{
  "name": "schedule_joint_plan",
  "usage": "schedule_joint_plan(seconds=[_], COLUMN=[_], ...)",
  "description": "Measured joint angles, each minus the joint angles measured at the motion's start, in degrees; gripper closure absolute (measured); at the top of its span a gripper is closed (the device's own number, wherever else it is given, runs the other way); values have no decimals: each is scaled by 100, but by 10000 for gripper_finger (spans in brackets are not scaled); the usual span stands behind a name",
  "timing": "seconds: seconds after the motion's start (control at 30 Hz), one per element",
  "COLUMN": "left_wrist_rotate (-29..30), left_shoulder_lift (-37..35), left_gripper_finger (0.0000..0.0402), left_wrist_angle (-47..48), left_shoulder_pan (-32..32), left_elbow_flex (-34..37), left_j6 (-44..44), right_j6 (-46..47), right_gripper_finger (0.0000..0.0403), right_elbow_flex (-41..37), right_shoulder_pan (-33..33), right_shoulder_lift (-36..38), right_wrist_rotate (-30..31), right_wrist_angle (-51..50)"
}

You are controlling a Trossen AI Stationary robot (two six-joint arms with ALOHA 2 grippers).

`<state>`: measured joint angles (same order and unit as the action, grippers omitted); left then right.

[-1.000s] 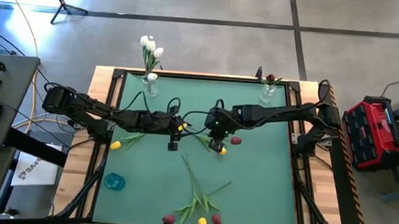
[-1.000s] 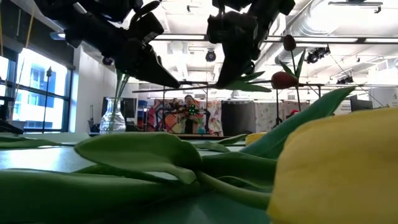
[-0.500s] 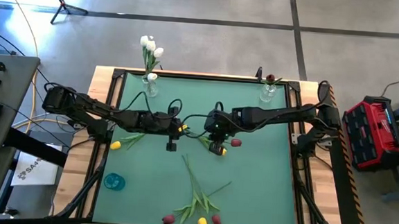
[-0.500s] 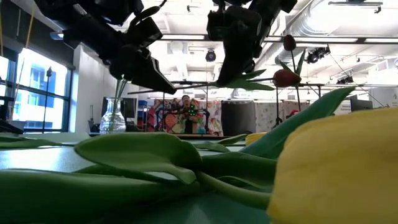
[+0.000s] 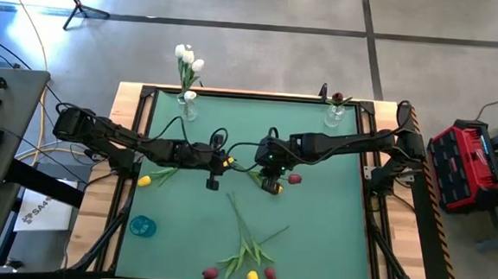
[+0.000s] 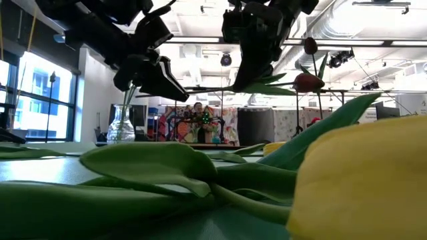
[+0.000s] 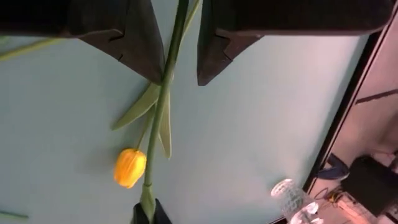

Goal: Sort flowers into vase by color
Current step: Put the red flower into the right transparent vase

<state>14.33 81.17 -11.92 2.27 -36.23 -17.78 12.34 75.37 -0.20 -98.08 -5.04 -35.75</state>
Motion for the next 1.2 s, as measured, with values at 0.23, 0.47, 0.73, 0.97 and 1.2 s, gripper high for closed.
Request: schedule_joint_plan(seconds=[0.23, 0.47, 0.73, 0.97, 1.2], left_wrist_rotate=[-239, -306, 794, 1503, 1379], left_shoulder_lift=[0, -2, -2, -11, -9], left_gripper_finger=[390, 399, 401, 401, 401], left_wrist_angle=[83, 74, -109, -1922, -4115], left_shoulder_pan=[-3, 1, -79, -127, -182], left_elbow_flex=[0, 0, 2, 643, 1616], left_j6=[118, 308, 1382, 2013, 2386], right_j6=[-66, 150, 564, 941, 1084], right_gripper_finger=[385, 304, 252, 252, 252], right_elbow_flex=[0, 0, 0, -696, -2172], right_shoulder_pan=[-1, 1, 438, 993, 1380], right_shoulder_lift=[2, 204, 1333, 1978, 2256], right_wrist_rotate=[-3, 19, 2221, 3377, 3134], right_wrist_angle=[73, 126, 543, 1256, 3216])
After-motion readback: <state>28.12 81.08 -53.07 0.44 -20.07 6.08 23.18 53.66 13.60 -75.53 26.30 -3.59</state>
